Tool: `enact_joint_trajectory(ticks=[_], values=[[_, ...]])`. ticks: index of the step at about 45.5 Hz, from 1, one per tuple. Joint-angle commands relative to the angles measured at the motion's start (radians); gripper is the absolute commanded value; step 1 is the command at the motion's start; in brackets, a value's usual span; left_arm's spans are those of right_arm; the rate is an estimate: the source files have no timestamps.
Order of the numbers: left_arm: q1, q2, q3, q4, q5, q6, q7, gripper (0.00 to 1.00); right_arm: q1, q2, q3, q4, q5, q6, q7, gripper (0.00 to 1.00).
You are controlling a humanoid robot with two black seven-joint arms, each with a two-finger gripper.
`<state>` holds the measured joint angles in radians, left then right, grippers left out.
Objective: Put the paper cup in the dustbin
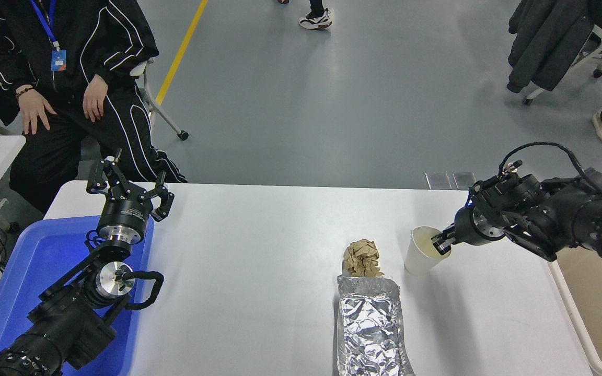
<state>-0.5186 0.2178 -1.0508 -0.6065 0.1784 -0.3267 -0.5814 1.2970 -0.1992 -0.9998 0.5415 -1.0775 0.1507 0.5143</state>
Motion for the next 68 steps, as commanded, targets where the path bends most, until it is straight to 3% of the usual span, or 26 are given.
enact_joint_trajectory(ticks=[1,10,25,46,68], values=[[0.000,0.000,0.000,0.001,0.001,0.000,0.000,1.00,-0.001,-0.002,0.006,0.002,0.005,0.003,0.019,0.00],[0.000,0.000,0.000,0.001,0.001,0.000,0.000,1.00,0.008,-0.005,0.042,-0.009,0.027,-0.005,0.021,0.00],[0.000,0.000,0.000,-0.001,0.000,0.000,0.000,1.00,0.021,-0.035,0.125,-0.081,0.244,0.006,0.021,0.00],[0.000,0.000,0.000,-0.001,0.000,0.000,0.000,1.00,-0.149,-0.042,0.138,-0.587,0.665,0.012,0.004,0.00],[0.000,0.000,0.000,-0.001,0.000,0.000,0.000,1.00,-0.234,-0.264,0.530,-0.621,0.737,-0.005,-0.258,0.00]])
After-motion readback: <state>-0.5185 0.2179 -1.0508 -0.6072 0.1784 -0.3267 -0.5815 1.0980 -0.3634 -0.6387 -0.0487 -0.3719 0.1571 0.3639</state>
